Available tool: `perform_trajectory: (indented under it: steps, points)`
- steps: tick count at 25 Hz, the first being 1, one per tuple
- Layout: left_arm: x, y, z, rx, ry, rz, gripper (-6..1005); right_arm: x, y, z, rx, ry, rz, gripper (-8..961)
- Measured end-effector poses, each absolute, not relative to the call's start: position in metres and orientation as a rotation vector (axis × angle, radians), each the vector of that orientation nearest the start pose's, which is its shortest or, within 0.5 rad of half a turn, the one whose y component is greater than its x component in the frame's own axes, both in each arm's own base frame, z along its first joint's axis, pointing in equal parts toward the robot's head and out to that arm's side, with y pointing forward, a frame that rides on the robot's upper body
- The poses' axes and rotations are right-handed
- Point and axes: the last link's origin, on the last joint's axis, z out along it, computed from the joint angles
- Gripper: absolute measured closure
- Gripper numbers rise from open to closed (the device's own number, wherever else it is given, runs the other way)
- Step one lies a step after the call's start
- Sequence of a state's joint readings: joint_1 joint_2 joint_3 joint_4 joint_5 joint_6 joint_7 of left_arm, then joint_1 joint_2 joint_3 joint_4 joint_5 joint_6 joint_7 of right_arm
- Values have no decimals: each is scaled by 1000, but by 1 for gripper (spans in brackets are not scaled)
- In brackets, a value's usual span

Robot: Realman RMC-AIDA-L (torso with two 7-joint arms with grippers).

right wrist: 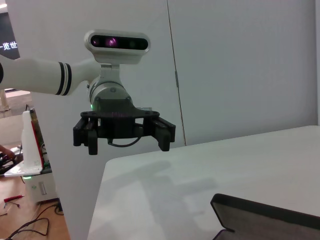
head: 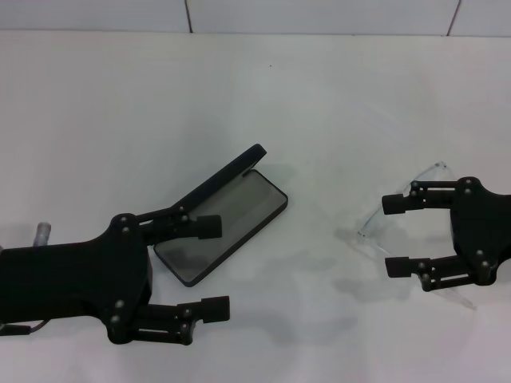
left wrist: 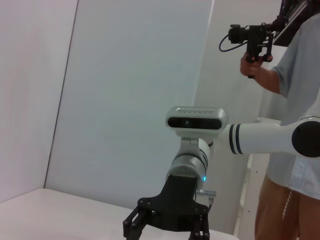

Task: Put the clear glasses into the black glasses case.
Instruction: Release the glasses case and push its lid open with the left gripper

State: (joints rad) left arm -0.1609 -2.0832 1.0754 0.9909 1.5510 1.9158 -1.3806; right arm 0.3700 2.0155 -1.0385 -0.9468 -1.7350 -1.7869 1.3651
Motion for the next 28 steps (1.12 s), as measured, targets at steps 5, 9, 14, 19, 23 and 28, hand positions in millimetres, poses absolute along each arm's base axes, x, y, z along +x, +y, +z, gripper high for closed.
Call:
perform_trajectory:
  steps: [5,9,14,19,23,28]
  points:
    - [-239,225,25,-2883,-347,-1136,107,232,287,29,-2974,190,769,173]
    - [-240,225,24,-2883,-352,-1138,107,232,287,29,-2974,190,770,173]
    - [-240,225,25,-2871,-340,-1143,108,232,286,29,-2968,193,781,173]
    - [-239,230,32,-2803,-312,-1189,109,235,284,26,-2932,198,860,173]
    - [-235,237,34,-2782,-325,-1205,109,238,282,25,-2903,203,912,173]
    - [-224,255,41,-2788,-455,-1155,110,238,282,25,-2896,202,923,173]
